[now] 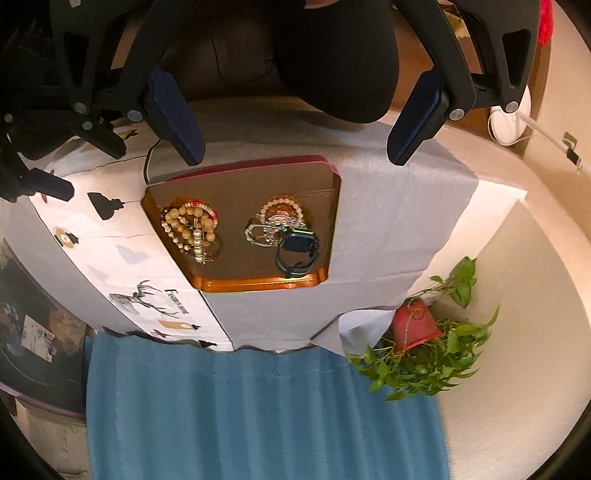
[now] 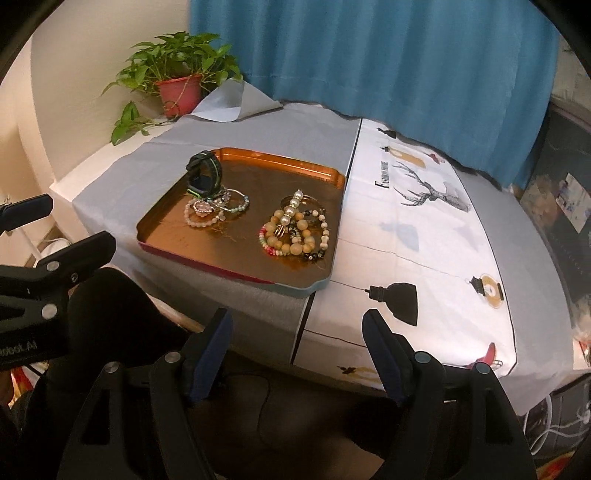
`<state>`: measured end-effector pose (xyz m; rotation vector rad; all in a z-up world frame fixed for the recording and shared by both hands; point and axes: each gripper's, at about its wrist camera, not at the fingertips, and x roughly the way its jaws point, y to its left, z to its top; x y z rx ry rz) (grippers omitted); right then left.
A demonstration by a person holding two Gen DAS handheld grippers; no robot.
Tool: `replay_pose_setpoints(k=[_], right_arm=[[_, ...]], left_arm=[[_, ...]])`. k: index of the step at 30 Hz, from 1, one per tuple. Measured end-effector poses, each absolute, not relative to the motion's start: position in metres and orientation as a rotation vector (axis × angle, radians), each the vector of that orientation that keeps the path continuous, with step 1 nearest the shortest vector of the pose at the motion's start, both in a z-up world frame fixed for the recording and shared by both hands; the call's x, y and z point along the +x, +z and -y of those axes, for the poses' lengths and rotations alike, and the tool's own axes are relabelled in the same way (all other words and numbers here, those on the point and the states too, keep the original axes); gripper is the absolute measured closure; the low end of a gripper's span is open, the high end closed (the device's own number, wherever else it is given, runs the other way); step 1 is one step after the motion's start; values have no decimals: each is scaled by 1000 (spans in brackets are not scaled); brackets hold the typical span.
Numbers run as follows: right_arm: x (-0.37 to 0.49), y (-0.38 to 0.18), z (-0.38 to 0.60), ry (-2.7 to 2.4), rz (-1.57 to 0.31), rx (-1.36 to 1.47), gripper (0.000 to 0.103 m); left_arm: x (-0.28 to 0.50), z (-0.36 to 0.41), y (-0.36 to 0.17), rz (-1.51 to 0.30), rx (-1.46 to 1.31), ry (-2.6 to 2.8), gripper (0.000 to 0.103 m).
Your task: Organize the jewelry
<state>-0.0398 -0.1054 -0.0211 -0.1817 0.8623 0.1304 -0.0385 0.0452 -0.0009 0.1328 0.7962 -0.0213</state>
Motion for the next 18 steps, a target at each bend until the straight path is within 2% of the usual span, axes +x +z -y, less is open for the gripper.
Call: replay_pose_setpoints(k=[6, 18], right_arm=[[-43, -19, 106, 131, -858, -182, 29], [-46, -19, 105, 135, -855, -180, 29]], left_arm=[[-42, -45, 0, -792, 145, -7, 0], [-44, -41, -2, -794, 161, -14, 0]])
